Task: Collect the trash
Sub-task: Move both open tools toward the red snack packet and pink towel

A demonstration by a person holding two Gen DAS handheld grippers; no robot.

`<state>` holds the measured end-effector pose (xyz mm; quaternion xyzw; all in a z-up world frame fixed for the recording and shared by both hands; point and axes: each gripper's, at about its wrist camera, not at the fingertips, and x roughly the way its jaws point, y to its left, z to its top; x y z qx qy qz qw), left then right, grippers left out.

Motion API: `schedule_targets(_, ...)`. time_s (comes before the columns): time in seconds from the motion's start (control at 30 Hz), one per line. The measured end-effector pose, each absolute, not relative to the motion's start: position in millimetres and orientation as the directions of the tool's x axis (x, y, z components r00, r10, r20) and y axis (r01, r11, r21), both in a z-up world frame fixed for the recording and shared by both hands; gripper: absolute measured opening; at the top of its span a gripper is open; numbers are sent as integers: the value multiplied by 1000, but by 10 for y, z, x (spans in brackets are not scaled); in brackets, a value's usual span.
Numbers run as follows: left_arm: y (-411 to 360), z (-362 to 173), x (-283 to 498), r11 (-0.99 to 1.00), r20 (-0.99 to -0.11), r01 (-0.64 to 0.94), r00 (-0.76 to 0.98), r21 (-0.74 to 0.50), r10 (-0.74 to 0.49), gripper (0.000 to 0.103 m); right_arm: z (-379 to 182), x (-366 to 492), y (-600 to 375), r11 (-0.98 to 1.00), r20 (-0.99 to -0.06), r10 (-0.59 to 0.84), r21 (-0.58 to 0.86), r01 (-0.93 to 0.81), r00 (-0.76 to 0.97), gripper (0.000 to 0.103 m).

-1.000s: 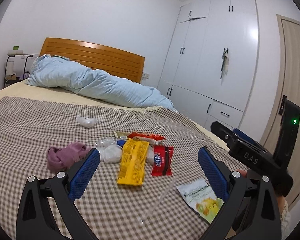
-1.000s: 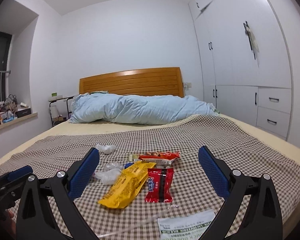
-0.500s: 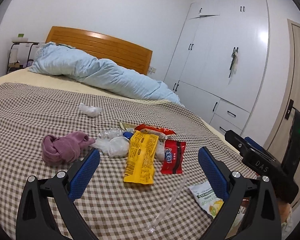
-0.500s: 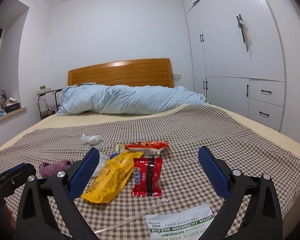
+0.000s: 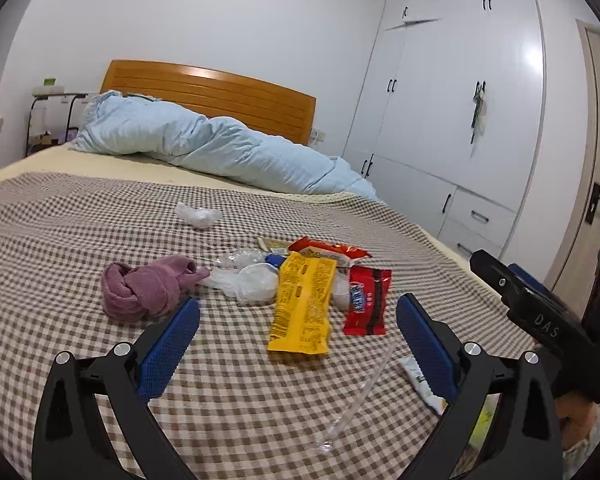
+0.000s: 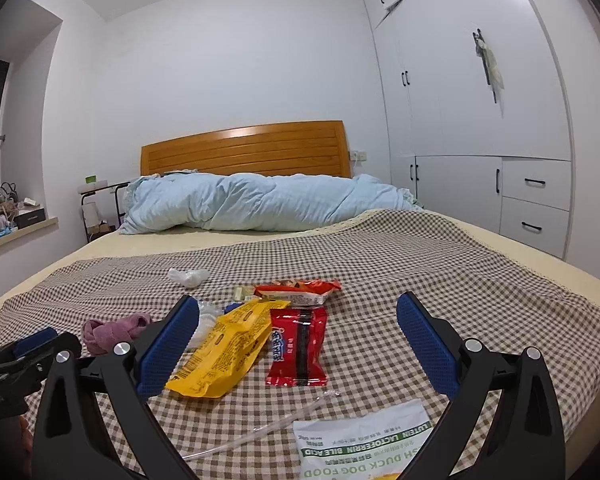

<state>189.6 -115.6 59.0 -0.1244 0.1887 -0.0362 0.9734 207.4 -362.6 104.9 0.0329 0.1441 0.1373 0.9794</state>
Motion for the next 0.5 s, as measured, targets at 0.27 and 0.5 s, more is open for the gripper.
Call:
schedule_targets(0.27,-1099,577,1922,962,-372,41,917,-270,-143,95,983,2093,-3523,954,-297,301,86,-289,906,95)
schedule_targets(0.5,-829,649,1946,951,-362,18,922,-310,-135,95,881,2172,-3476,963,-375,262,49,-264,889,95)
